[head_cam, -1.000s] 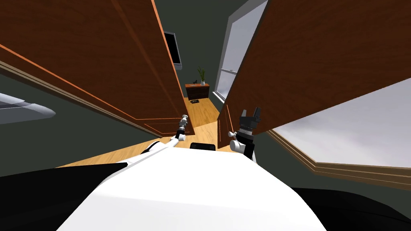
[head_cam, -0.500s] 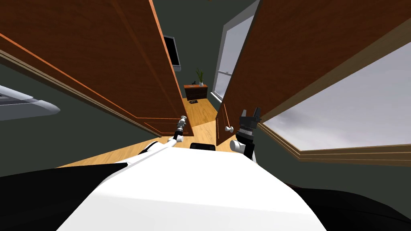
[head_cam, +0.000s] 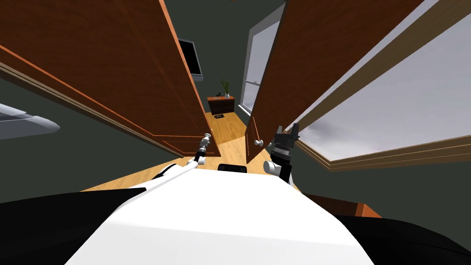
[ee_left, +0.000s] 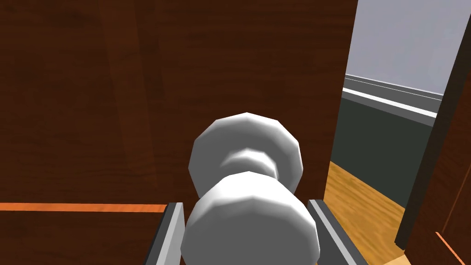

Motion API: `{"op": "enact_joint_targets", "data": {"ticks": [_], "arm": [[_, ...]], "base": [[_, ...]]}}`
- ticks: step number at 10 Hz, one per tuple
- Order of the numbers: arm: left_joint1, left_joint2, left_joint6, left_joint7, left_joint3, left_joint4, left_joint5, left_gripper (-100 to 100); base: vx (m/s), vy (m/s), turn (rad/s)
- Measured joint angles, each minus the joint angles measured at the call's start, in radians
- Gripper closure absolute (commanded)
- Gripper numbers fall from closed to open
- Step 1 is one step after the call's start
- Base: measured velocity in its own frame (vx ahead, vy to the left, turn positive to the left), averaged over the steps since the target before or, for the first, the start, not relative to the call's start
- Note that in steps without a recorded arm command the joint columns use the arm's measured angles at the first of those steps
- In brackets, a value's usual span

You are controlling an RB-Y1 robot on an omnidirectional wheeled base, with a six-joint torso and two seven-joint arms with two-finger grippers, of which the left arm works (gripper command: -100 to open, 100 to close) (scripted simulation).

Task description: Pull the door open

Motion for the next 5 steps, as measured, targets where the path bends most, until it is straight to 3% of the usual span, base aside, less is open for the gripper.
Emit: {"op": "enact_joint_targets", "data": {"ticks": [2, 5], "arm": [[0.021, 0.028, -0.008, 0.036, -0.015, -0.01, -0.007, 100], [0.032, 0.059, -0.03, 0.09, -0.038, 0.002, -0.02, 100]], "base": [[-0.072, 0.021, -0.119], [-0.047, 0.021, -0.048]]}}
